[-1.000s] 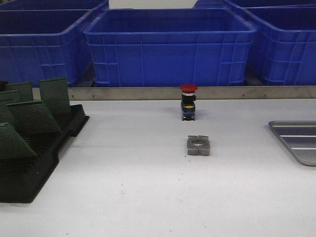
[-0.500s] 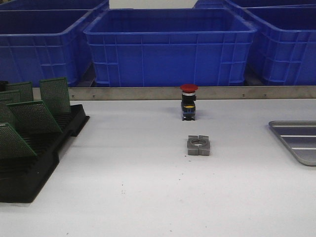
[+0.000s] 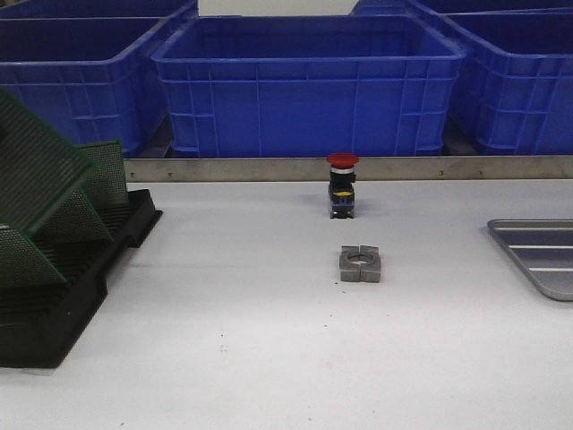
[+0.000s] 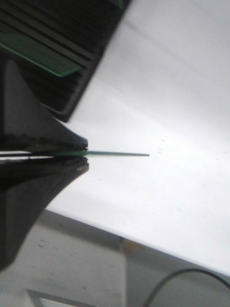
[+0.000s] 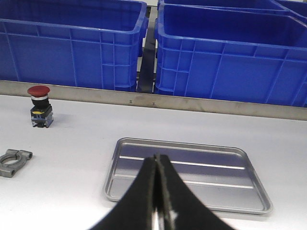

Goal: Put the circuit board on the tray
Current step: 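Lift the green board out of the rack toward the table center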

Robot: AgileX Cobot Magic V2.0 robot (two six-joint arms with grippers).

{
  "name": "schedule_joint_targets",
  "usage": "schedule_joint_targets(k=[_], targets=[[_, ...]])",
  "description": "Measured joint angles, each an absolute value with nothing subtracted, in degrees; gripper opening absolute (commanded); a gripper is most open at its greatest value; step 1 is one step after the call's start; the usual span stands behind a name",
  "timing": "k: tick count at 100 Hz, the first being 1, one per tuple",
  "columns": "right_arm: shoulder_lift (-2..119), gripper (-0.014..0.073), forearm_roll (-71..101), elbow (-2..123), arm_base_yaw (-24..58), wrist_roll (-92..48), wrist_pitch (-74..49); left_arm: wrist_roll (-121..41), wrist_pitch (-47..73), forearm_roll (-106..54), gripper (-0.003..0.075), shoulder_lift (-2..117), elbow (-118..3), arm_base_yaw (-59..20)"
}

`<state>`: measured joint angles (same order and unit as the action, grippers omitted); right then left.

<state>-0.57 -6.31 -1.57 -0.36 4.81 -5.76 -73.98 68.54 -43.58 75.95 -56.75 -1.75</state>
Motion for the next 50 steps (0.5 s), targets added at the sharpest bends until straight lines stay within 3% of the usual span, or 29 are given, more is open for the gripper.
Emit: schedule_joint_targets(k=[50], targets=[[-0.57,-0.0060,-6.31,-1.57,-0.36,4.81,-5.76,-73.98,63.52,-61.52,-0.0017,86.45,-56.75,-22.12]])
